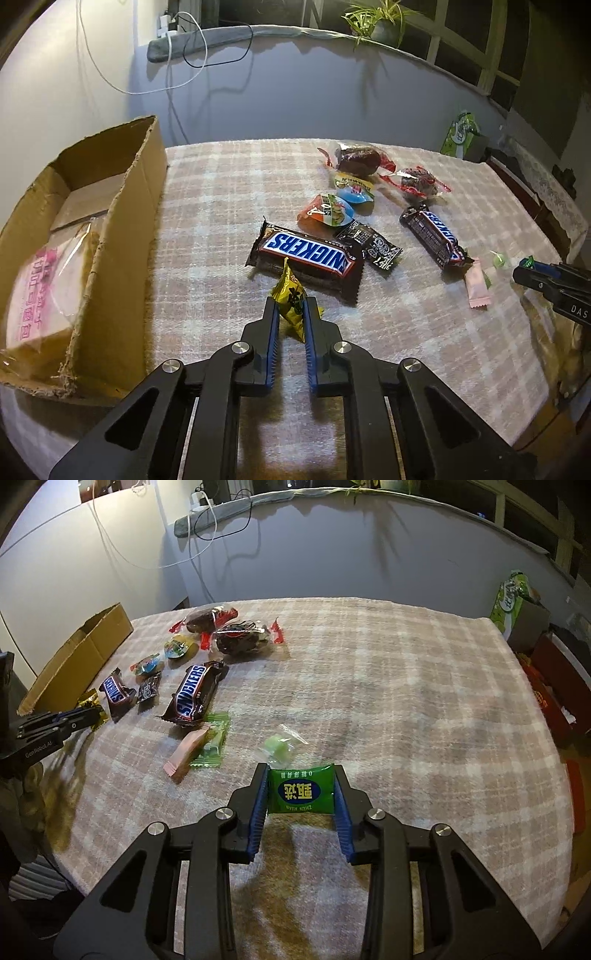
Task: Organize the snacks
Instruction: 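Carry both candies into the cardboard box and open both grippers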
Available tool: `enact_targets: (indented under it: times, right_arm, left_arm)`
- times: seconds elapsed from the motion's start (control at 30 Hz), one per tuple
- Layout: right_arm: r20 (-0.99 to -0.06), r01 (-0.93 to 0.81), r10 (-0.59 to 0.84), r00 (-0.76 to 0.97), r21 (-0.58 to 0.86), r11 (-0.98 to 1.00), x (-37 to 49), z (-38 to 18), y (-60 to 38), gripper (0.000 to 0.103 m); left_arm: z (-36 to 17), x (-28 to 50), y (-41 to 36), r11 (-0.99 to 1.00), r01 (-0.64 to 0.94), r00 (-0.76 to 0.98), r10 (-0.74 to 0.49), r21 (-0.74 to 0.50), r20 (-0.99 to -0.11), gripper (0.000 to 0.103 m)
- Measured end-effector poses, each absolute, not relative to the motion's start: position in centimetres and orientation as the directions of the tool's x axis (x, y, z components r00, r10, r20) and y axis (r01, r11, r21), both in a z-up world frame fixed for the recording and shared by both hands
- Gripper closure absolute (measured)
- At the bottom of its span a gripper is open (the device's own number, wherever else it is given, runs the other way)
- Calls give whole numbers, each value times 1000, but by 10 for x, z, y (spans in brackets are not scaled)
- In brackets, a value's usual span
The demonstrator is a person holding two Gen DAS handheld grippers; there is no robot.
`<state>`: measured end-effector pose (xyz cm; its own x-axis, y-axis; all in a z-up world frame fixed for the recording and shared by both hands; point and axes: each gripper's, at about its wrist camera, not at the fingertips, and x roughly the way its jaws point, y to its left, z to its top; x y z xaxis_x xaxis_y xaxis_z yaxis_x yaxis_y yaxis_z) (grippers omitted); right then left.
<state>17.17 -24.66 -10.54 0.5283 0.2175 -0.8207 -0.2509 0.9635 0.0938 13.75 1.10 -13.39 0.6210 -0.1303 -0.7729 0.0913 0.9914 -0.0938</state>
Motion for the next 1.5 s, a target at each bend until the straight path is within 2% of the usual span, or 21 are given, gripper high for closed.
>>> enact_targets:
  times: [0.5,0.8,1.5]
  right_arm:
    - [-793,-258,231,564,97,961,170,-85,-242,69]
    - [-760,-320,282,585,103,942,167,-61,-214,69]
    - [-693,-593,481,537,96,799,191,-14,-52,69]
  left_arm:
    - [-120,128,15,985,81,639,-168,-151,-750,95]
    - [-87,116,34,979,66,698,-183,-193,-692,95]
    - [-49,99,136,976,-103,790,-36,-190,-612,95]
